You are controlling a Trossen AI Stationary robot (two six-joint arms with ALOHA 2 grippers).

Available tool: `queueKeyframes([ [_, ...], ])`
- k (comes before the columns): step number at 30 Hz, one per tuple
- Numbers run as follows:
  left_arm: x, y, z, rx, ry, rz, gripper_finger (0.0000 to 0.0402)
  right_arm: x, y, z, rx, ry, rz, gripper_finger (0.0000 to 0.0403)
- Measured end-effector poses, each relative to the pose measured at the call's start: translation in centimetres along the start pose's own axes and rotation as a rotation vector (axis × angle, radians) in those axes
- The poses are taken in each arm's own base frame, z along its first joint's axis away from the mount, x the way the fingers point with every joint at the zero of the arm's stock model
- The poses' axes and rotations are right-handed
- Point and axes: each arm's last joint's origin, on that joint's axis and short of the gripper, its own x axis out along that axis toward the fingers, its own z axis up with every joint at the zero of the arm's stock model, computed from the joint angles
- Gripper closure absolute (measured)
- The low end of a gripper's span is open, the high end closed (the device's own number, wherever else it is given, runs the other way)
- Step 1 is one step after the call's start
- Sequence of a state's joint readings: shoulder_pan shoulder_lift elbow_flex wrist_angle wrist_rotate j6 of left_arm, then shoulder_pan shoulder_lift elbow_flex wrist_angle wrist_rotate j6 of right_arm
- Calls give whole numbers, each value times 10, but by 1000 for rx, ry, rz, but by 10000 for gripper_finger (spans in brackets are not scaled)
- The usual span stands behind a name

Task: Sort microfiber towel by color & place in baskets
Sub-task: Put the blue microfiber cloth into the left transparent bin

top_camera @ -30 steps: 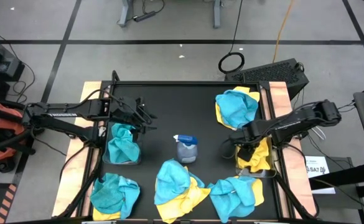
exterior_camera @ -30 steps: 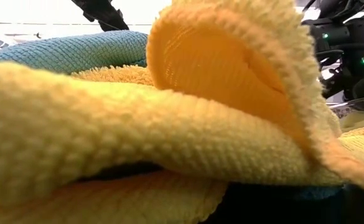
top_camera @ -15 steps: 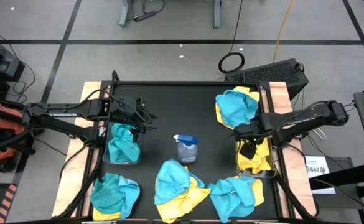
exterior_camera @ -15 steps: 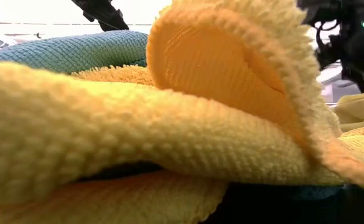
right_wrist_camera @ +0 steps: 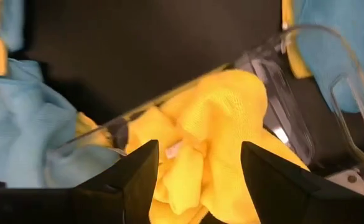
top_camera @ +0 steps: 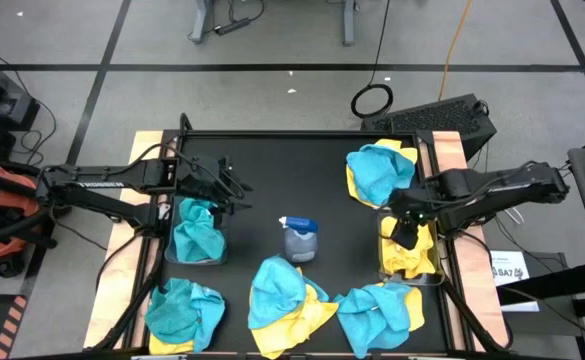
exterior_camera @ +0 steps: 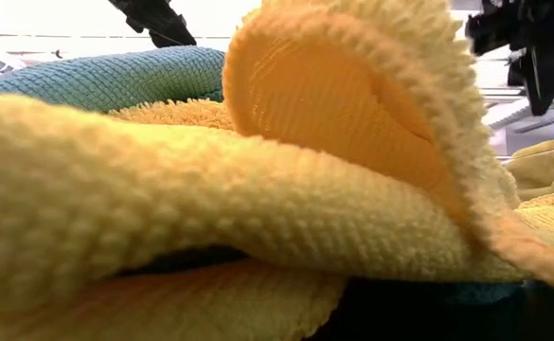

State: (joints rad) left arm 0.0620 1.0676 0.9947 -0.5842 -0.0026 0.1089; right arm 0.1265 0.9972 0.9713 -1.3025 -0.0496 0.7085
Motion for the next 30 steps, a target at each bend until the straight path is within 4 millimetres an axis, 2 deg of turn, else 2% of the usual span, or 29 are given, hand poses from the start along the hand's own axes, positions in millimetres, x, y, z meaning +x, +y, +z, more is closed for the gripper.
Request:
queueKeyframes([
  [5, 0, -4, 0, -14, -8, -73, 182, -11, 4, 2, -72, -115, 98, 184],
  [11, -1, -17, 1, 6, -13, -160, 182, -20, 12, 0, -171, -224, 200, 184],
  [23, -4, -51, 1, -5, 0, -296, 182, -26, 24, -7, -269, -272, 284, 184],
  [30, 9, -72, -17, -46, 38, -359, 182, -26, 29, -11, -301, -287, 284, 184],
])
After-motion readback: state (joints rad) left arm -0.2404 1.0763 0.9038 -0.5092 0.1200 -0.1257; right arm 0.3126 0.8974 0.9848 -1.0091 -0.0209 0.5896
